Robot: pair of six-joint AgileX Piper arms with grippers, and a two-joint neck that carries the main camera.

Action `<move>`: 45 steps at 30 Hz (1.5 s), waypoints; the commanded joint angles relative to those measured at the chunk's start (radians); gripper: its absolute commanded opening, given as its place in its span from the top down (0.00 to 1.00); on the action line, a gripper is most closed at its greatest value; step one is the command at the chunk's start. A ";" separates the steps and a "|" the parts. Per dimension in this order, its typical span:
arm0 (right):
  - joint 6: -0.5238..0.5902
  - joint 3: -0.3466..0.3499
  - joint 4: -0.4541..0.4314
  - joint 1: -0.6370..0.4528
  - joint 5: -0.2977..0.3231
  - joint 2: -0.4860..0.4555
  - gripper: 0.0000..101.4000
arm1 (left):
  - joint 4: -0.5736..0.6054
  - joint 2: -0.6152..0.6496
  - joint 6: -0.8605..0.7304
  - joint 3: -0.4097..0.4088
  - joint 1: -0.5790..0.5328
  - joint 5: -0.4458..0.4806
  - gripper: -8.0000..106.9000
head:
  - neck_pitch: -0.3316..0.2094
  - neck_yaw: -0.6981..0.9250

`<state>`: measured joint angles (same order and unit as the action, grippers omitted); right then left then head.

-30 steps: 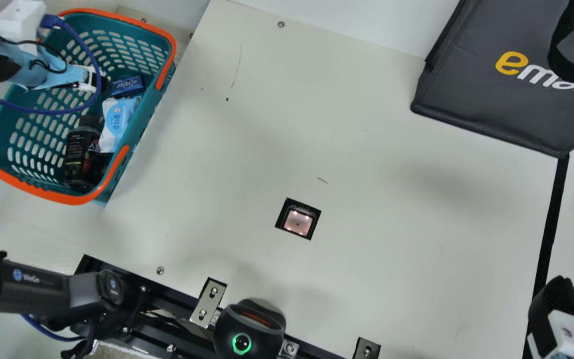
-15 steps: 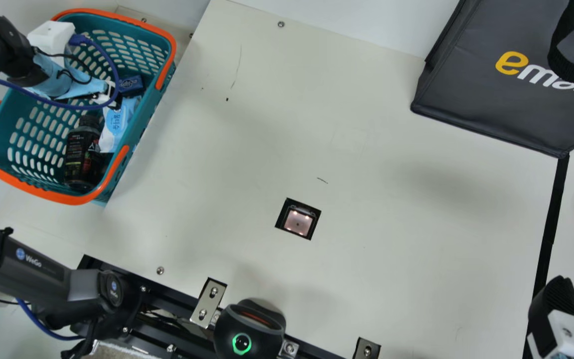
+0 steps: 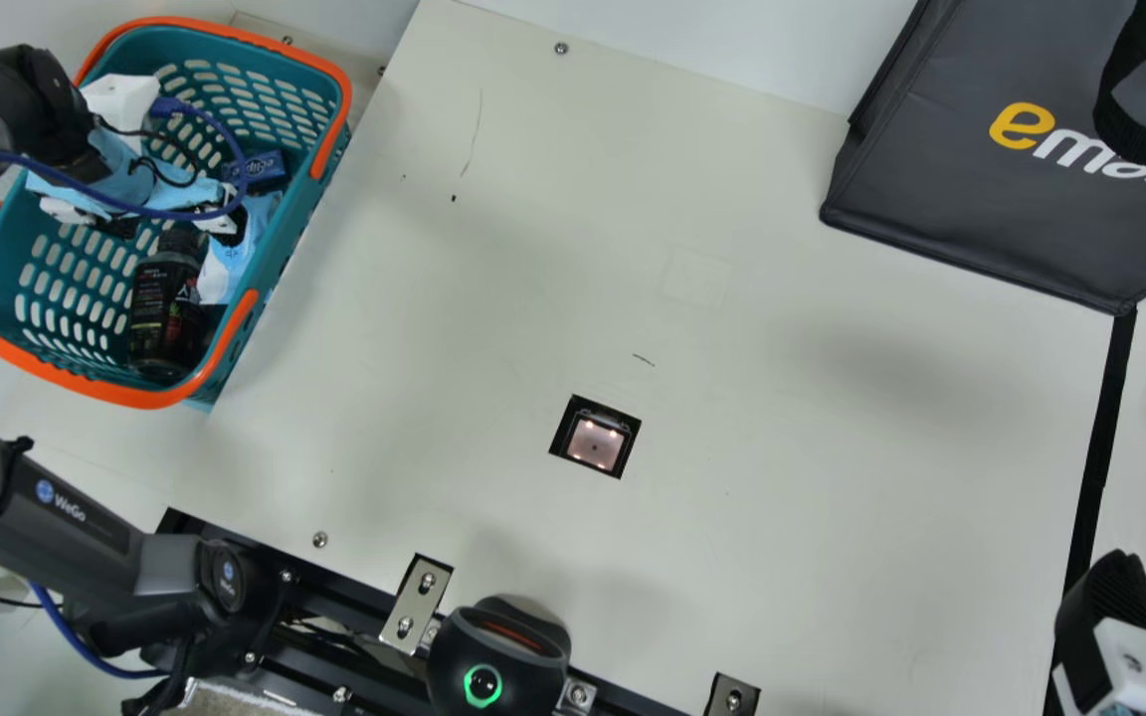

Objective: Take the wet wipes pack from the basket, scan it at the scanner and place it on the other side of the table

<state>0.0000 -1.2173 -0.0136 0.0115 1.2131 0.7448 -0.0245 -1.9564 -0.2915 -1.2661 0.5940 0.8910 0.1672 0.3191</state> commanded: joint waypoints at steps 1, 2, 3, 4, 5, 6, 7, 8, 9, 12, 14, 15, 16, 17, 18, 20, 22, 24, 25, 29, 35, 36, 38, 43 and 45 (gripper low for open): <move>0.000 0.000 0.000 0.000 0.000 0.000 0.06 | -0.005 -0.004 0.009 0.003 -0.001 0.005 0.15 | -0.029 0.002; 0.000 0.000 0.000 0.000 0.000 0.000 0.06 | -0.006 -0.006 0.011 0.004 0.000 0.005 0.15 | -0.029 0.002; 0.000 0.000 0.000 0.000 0.000 0.000 0.06 | -0.002 -0.007 0.008 0.005 0.001 0.005 0.15 | -0.029 0.002; 0.000 0.000 0.000 0.000 0.000 0.000 0.06 | 0.006 -0.008 0.003 0.007 0.003 0.003 0.15 | -0.029 0.002; 0.000 0.000 0.000 0.000 0.000 0.000 0.06 | 0.018 -0.007 -0.008 0.010 0.005 -0.002 0.15 | -0.029 0.002; 0.000 0.000 0.000 0.000 0.000 0.000 0.06 | 0.032 -0.006 -0.024 0.014 0.007 -0.009 0.15 | -0.029 0.002; 0.000 0.000 0.000 0.000 0.000 0.000 0.06 | 0.045 -0.003 -0.041 0.018 0.009 -0.020 0.15 | -0.029 0.002; 0.000 0.000 0.000 0.000 0.000 0.000 0.06 | 0.057 -0.001 -0.059 0.024 0.010 -0.032 0.15 | -0.029 0.002; 0.000 0.000 0.000 0.000 0.000 0.000 0.06 | 0.071 0.001 -0.081 0.030 0.011 -0.044 0.15 | -0.029 0.002; 0.000 0.000 0.000 0.000 0.000 0.000 0.06 | 0.108 0.006 -0.151 0.047 0.014 -0.081 0.15 | -0.029 0.002; 0.000 0.000 0.000 0.000 0.000 0.000 0.06 | 0.134 0.005 -0.204 0.055 0.016 -0.101 0.15 | -0.029 0.002; 0.000 0.000 0.000 0.000 0.000 0.000 0.06 | 0.146 0.004 -0.231 0.058 0.017 -0.110 0.15 | -0.029 0.002; 0.000 0.000 0.000 0.000 0.000 0.000 0.06 | 0.157 0.001 -0.259 0.060 0.019 -0.119 0.15 | -0.029 0.002; 0.000 0.000 0.000 0.000 0.000 0.000 0.06 | 0.167 -0.001 -0.285 0.061 0.020 -0.127 0.15 | -0.029 0.002; 0.000 0.000 0.000 0.000 0.000 0.000 0.06 | 0.175 -0.005 -0.311 0.061 0.021 -0.137 0.15 | -0.029 0.002; 0.000 0.000 0.000 0.000 0.000 0.000 0.06 | 0.188 -0.015 -0.356 0.060 0.023 -0.153 0.15 | -0.029 0.002; 0.000 0.000 0.000 0.000 0.000 0.000 0.06 | 0.198 -0.028 -0.392 0.056 0.024 -0.167 0.15 | -0.029 0.002; 0.000 0.000 0.000 0.000 0.000 0.000 0.06 | 0.207 -0.043 -0.421 0.050 0.024 -0.179 0.15 | -0.029 0.002; 0.000 0.000 0.000 0.000 0.000 0.000 0.06 | 0.210 -0.051 -0.434 0.046 0.023 -0.183 0.15 | -0.029 0.002; 0.000 0.000 0.000 0.000 0.000 0.000 0.06 | 0.215 -0.087 -0.474 0.032 0.019 -0.203 0.15 | -0.029 0.002; 0.000 0.000 0.000 0.000 0.000 0.000 0.06 | 0.200 -0.139 -0.490 0.015 0.007 -0.233 0.15 | -0.029 0.002; 0.000 0.000 0.000 0.000 0.000 0.000 0.06 | 0.197 -0.147 -0.490 0.012 0.005 -0.237 0.15 | -0.029 0.002; 0.000 0.000 0.000 0.000 0.000 0.000 0.06 | 0.189 -0.162 -0.486 0.007 0.000 -0.247 0.15 | -0.029 0.002; 0.000 0.000 0.000 0.000 0.000 0.000 0.06 | 0.173 -0.195 -0.473 -0.003 -0.011 -0.266 0.15 | -0.029 0.002; 0.000 0.000 0.000 0.000 0.000 0.000 0.06 | 0.165 -0.208 -0.467 -0.007 -0.015 -0.274 0.15 | -0.029 0.002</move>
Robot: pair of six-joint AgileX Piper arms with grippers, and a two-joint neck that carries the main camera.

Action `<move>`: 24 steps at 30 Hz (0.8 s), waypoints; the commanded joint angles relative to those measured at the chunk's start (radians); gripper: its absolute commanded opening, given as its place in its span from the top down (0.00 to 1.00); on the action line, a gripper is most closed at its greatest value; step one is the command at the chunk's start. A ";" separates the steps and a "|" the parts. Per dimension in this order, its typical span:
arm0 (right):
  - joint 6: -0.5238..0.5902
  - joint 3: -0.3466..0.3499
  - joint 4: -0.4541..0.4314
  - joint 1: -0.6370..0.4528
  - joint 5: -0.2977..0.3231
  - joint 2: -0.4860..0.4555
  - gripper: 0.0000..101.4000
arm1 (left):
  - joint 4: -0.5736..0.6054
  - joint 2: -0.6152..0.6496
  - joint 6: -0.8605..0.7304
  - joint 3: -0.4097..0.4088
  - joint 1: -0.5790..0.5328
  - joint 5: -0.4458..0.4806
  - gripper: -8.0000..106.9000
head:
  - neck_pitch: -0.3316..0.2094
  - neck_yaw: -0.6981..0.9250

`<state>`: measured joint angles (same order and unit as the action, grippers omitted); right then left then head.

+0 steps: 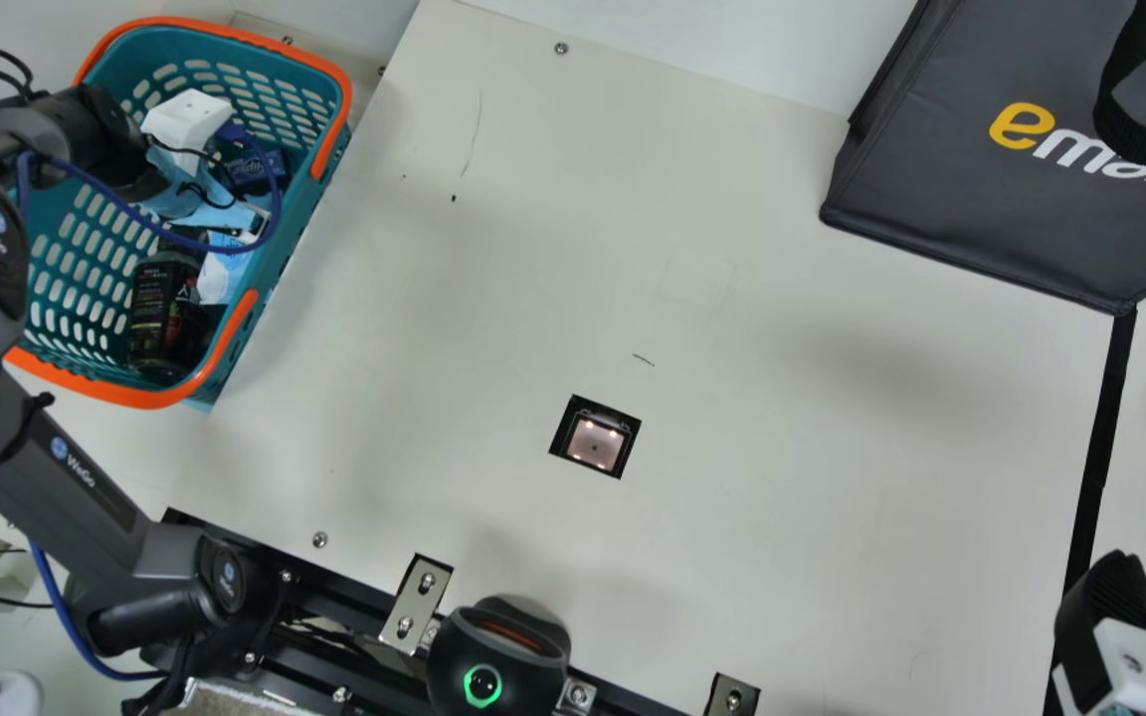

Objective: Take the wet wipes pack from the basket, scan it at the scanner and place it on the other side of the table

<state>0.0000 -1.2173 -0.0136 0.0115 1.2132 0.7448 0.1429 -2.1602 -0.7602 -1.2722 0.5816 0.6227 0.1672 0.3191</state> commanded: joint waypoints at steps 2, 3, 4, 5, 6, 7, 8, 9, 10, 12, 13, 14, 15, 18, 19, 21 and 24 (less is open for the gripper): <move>0.000 0.000 0.000 0.000 0.000 0.000 0.06 | -0.011 -0.016 0.011 -0.005 -0.006 -0.014 0.15 | -0.029 0.002; 0.000 0.000 0.000 0.000 0.000 0.000 0.06 | -0.016 -0.022 0.016 -0.007 -0.007 -0.017 0.15 | -0.029 0.002; 0.000 0.000 0.000 0.000 0.000 0.000 0.06 | -0.020 -0.027 0.021 -0.008 -0.008 -0.021 0.15 | -0.029 0.002; 0.000 0.000 0.000 0.000 0.000 0.000 0.06 | -0.025 -0.032 0.026 -0.010 -0.010 -0.023 0.15 | -0.029 0.002; 0.000 0.000 0.000 0.000 0.000 0.000 0.06 | -0.028 -0.037 0.031 -0.011 -0.011 -0.026 0.15 | -0.029 0.002; 0.000 0.000 0.000 0.000 0.000 0.000 0.06 | -0.030 -0.041 0.035 -0.012 -0.012 -0.027 0.15 | -0.029 0.002; 0.000 0.000 0.000 0.000 0.000 0.000 0.06 | -0.031 -0.044 0.039 -0.013 -0.013 -0.028 0.15 | -0.029 0.002; 0.000 0.000 0.000 0.000 0.000 0.000 0.06 | -0.031 -0.048 0.043 -0.015 -0.014 -0.028 0.15 | -0.029 0.002; 0.000 0.000 0.000 0.000 0.000 0.000 0.06 | -0.030 -0.050 0.046 -0.015 -0.016 -0.028 0.15 | -0.029 0.002; 0.000 0.000 0.000 0.000 0.000 0.000 0.06 | -0.025 -0.053 0.052 -0.016 -0.019 -0.025 0.15 | -0.029 0.002; 0.000 0.000 0.000 0.000 0.000 0.000 0.06 | -0.022 -0.054 0.053 -0.016 -0.021 -0.023 0.15 | -0.029 0.002; 0.000 0.000 0.000 0.000 0.000 0.000 0.06 | -0.016 -0.055 0.053 -0.015 -0.023 -0.021 0.15 | -0.029 0.002; 0.000 0.000 0.000 0.000 0.000 0.000 0.06 | -0.009 -0.054 0.052 -0.014 -0.025 -0.019 0.15 | -0.029 0.002; 0.000 0.000 0.000 0.000 0.000 0.000 0.06 | 0.012 -0.050 0.049 -0.009 -0.031 -0.012 0.15 | -0.029 0.002; 0.000 0.000 0.000 0.000 0.000 0.000 0.06 | 0.018 -0.049 0.048 -0.007 -0.033 -0.010 0.15 | -0.029 0.002; 0.000 0.000 0.000 0.000 0.000 0.000 0.06 | 0.028 -0.045 0.047 -0.003 -0.037 -0.008 0.15 | -0.029 0.002; 0.000 0.000 0.000 0.000 0.000 0.000 0.06 | 0.027 -0.040 0.059 0.003 -0.041 -0.014 0.15 | -0.029 0.002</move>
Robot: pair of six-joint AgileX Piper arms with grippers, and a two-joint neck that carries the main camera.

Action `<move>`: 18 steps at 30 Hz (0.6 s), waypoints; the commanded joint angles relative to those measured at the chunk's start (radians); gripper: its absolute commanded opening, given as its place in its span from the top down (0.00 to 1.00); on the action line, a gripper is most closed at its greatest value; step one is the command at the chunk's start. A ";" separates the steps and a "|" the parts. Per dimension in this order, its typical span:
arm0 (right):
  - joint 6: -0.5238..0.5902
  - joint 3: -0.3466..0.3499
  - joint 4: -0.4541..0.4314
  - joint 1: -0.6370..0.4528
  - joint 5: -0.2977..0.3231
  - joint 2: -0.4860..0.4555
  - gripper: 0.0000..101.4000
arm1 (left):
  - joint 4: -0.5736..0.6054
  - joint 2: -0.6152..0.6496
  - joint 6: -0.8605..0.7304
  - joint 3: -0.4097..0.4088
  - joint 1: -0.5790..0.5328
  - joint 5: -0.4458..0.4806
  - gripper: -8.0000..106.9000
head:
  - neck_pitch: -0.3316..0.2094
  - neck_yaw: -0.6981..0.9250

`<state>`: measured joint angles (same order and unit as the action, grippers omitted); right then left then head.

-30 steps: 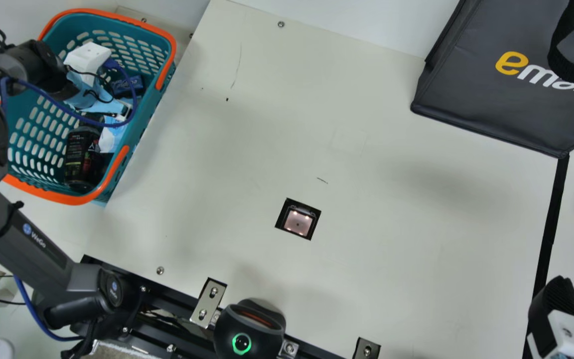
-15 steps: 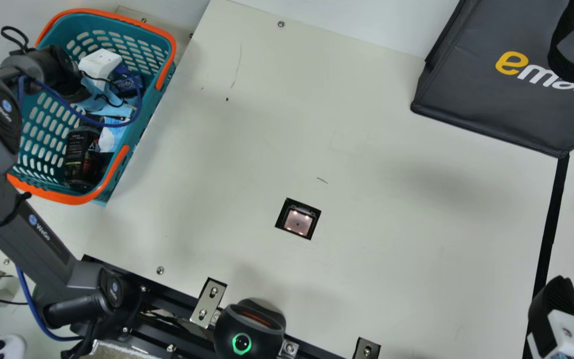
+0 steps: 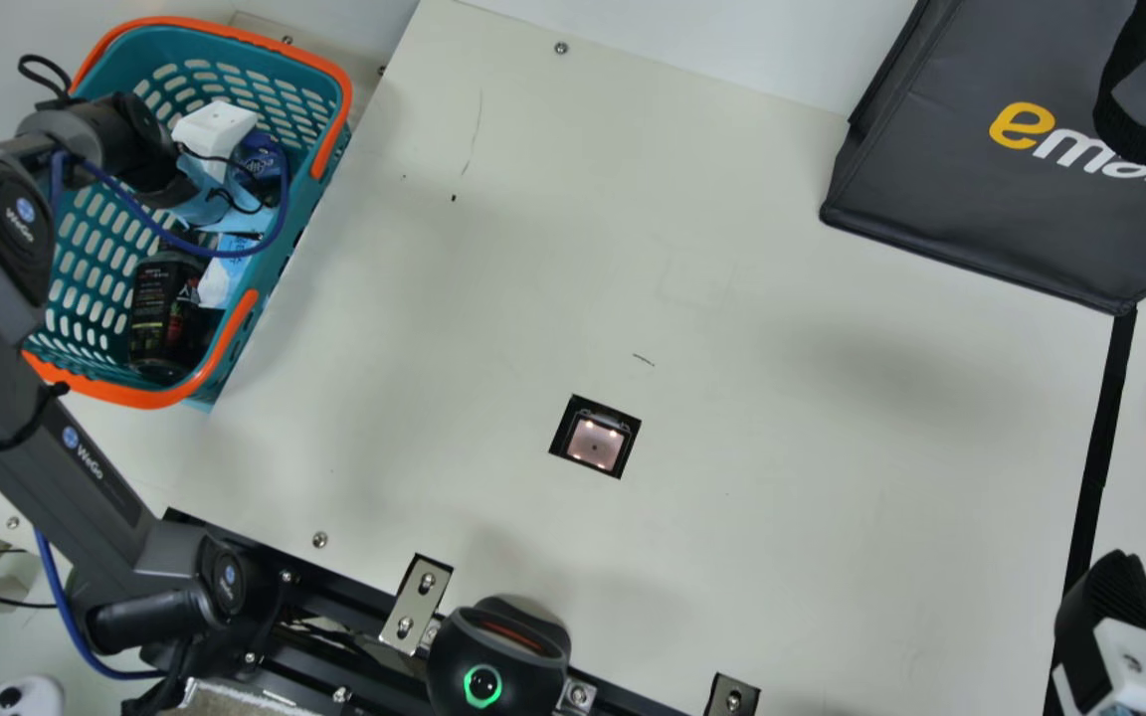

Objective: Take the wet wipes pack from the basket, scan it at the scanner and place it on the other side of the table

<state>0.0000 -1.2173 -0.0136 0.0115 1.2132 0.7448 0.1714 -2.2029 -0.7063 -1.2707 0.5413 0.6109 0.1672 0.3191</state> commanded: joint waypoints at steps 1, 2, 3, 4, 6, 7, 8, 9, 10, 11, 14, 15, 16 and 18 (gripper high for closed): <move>0.000 0.000 0.000 0.000 0.000 0.000 0.06 | -0.001 0.003 0.009 0.003 -0.002 -0.003 0.15 | -0.029 0.002; 0.000 0.000 0.000 0.000 0.000 0.000 0.06 | -0.002 0.004 0.012 0.004 -0.002 -0.005 0.15 | -0.029 0.002; 0.000 0.000 0.000 0.000 0.000 0.000 0.06 | -0.005 0.005 0.016 0.004 -0.002 -0.007 0.15 | -0.029 0.002; 0.000 0.000 0.000 0.000 0.000 0.000 0.06 | -0.009 0.006 0.021 0.006 -0.001 -0.010 0.15 | -0.029 0.002; 0.000 0.000 0.000 0.000 0.000 0.000 0.06 | -0.019 0.009 0.034 0.008 0.000 -0.016 0.15 | -0.029 0.002; 0.000 0.000 0.000 0.000 0.000 0.000 0.06 | -0.023 0.010 0.039 0.008 0.001 -0.016 0.15 | -0.029 0.002; 0.000 0.000 0.000 0.000 0.000 0.000 0.06 | -0.027 0.012 0.045 0.008 0.002 -0.018 0.15 | -0.029 0.002; 0.000 0.000 0.000 0.000 0.000 0.000 0.06 | -0.032 0.014 0.052 0.008 0.002 -0.018 0.15 | -0.029 0.002; 0.000 0.000 0.000 0.000 0.000 0.000 0.06 | -0.037 0.016 0.057 0.007 0.003 -0.019 0.15 | -0.029 0.002; 0.000 0.000 0.000 0.000 0.000 0.000 0.06 | -0.041 0.017 0.061 0.007 0.004 -0.019 0.15 | -0.029 0.002; 0.000 0.000 0.000 0.000 0.000 0.000 0.06 | -0.055 0.018 0.075 0.009 0.005 -0.022 0.15 | -0.029 0.002; 0.000 0.000 0.000 0.000 0.000 0.000 0.06 | -0.061 0.017 0.080 0.009 0.005 -0.024 0.15 | -0.029 0.002; 0.000 0.000 0.000 0.000 0.000 0.000 0.06 | -0.067 0.016 0.086 0.010 0.004 -0.027 0.15 | -0.029 0.002; 0.000 0.000 0.000 0.000 0.000 0.000 0.06 | -0.078 0.015 0.100 0.013 0.003 -0.032 0.15 | -0.029 0.002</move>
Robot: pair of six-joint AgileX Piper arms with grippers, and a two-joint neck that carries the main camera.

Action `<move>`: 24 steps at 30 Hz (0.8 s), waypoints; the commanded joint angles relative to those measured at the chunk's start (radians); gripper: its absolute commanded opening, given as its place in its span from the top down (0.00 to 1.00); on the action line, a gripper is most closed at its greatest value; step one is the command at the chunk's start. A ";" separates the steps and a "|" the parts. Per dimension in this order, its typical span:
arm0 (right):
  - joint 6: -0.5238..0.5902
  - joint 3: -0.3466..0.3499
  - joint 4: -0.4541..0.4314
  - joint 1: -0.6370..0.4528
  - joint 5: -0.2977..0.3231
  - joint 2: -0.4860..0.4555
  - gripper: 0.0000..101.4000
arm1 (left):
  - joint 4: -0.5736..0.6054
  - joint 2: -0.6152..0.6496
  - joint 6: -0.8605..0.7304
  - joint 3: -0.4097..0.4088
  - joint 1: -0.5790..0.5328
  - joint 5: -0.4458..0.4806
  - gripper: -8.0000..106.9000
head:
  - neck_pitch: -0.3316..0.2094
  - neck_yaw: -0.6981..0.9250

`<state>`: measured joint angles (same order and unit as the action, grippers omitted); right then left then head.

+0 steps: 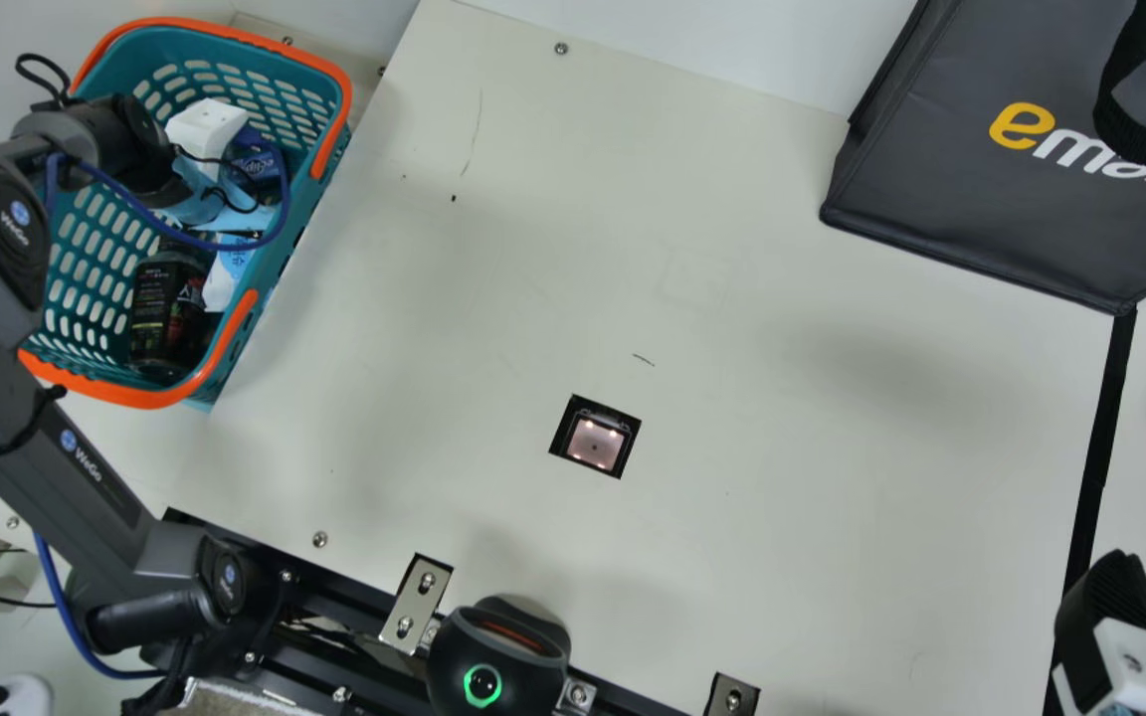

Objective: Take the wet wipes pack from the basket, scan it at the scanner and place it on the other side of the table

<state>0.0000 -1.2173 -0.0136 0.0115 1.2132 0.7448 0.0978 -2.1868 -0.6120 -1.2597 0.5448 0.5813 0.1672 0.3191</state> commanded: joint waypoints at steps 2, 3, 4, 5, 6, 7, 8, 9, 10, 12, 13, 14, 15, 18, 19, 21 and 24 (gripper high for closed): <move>0.000 0.000 0.000 0.000 0.000 0.000 0.06 | -0.015 -0.004 0.019 0.003 -0.003 -0.007 0.15 | -0.029 0.002; 0.000 0.000 0.000 0.000 0.000 0.000 0.06 | -0.020 -0.006 0.027 0.004 -0.005 -0.009 0.15 | -0.029 0.002; 0.000 0.000 0.000 0.000 0.000 0.000 0.06 | -0.024 -0.008 0.034 0.005 -0.006 -0.011 0.15 | -0.029 0.002; 0.000 0.000 0.000 0.000 0.000 0.000 0.06 | -0.028 -0.010 0.042 0.006 -0.008 -0.012 0.15 | -0.029 0.002; 0.000 0.000 0.000 0.000 0.000 0.000 0.06 | -0.032 -0.012 0.051 0.006 -0.010 -0.014 0.15 | -0.029 0.002; 0.000 0.000 0.000 0.000 0.000 0.000 0.06 | -0.035 -0.014 0.059 0.007 -0.012 -0.015 0.15 | -0.029 0.002; 0.000 0.000 0.000 0.000 0.000 0.000 0.06 | -0.037 -0.015 0.068 0.008 -0.015 -0.017 0.15 | -0.029 0.002; 0.000 0.000 0.000 0.000 0.000 0.000 0.06 | -0.039 -0.017 0.077 0.009 -0.017 -0.018 0.15 | -0.029 0.002; 0.000 0.000 0.000 0.000 0.000 0.000 0.06 | -0.041 -0.019 0.086 0.010 -0.020 -0.019 0.15 | -0.029 0.002; 0.000 0.000 0.000 0.000 0.000 0.000 0.06 | -0.044 -0.024 0.105 0.012 -0.026 -0.022 0.15 | -0.029 0.002; 0.000 0.000 0.000 0.000 0.000 0.000 0.06 | -0.046 -0.026 0.114 0.013 -0.029 -0.024 0.15 | -0.029 0.002; 0.000 0.000 0.000 0.000 0.000 0.000 0.06 | -0.047 -0.028 0.122 0.014 -0.031 -0.026 0.15 | -0.029 0.002; 0.000 0.000 0.000 0.000 0.000 0.000 0.06 | -0.048 -0.030 0.130 0.016 -0.034 -0.028 0.15 | -0.029 0.002; 0.000 0.000 0.000 0.000 0.000 0.000 0.06 | -0.049 -0.036 0.152 0.021 -0.043 -0.034 0.15 | -0.029 0.002; 0.000 0.000 0.000 0.000 0.001 0.000 0.06 | -0.049 -0.038 0.159 0.023 -0.046 -0.036 0.15 | -0.029 0.002; 0.000 0.000 0.000 0.000 0.001 0.000 0.06 | -0.050 -0.042 0.171 0.026 -0.051 -0.040 0.15 | -0.029 0.002; 0.000 0.000 0.000 0.000 0.001 0.000 0.06 | -0.052 -0.048 0.188 0.028 -0.057 -0.044 0.15 | -0.029 0.002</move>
<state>0.0000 -1.2173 -0.0136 0.0115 1.2142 0.7448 0.0452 -2.2323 -0.4285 -1.2335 0.4884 0.5363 0.1672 0.3191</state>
